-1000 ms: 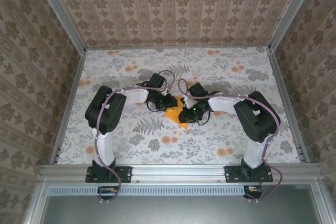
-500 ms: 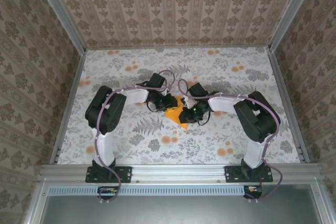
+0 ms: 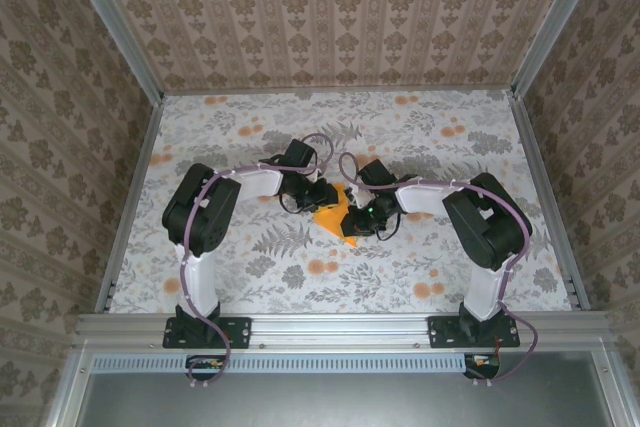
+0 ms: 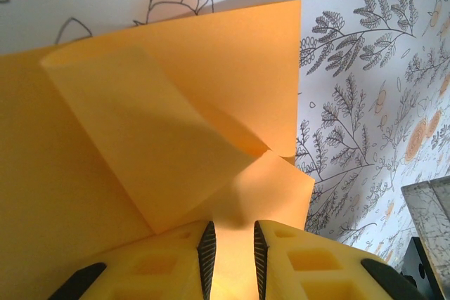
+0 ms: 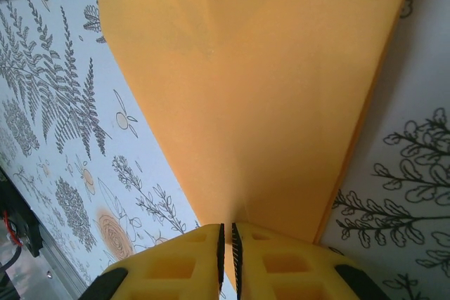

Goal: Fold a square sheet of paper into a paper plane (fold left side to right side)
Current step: Fourth fold the wing at the center of the table.

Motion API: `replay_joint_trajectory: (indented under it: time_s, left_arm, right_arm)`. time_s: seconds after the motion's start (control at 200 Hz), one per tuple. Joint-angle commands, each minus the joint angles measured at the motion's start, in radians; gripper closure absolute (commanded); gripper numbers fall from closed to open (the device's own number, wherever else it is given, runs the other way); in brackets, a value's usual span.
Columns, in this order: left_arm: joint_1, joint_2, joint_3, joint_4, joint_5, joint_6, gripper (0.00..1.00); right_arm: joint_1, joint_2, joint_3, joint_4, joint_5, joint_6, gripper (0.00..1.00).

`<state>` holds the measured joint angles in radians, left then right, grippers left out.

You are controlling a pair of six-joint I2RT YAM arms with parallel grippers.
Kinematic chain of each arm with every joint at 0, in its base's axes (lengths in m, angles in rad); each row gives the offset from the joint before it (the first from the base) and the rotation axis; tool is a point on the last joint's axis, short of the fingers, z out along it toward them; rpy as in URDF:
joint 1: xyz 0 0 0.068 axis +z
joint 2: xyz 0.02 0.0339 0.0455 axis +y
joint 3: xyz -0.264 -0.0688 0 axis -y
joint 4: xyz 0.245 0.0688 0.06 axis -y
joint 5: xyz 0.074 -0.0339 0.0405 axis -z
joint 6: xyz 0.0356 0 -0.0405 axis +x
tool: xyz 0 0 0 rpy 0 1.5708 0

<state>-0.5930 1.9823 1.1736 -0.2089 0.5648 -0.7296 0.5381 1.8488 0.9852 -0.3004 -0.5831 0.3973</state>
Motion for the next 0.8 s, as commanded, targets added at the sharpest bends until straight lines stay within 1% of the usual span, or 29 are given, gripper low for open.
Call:
replay_joint_trajectory:
  time_s: [0.0, 0.35, 0.795]
  left_arm:
    - [0.013, 0.021, -0.024, -0.077, -0.052, 0.028, 0.74]
    - [0.018, 0.02, -0.031, -0.075, -0.056, 0.03, 0.74]
    - [0.028, 0.02, -0.032, -0.075, -0.059, 0.032, 0.74]
  right_arm:
    - [0.008, 0.017, -0.044, -0.109, 0.034, 0.016, 0.85]
    - [0.008, -0.017, -0.072, -0.195, 0.025, -0.008, 0.86]
    - [0.011, -0.037, -0.063, -0.307, 0.038, -0.042, 0.86]
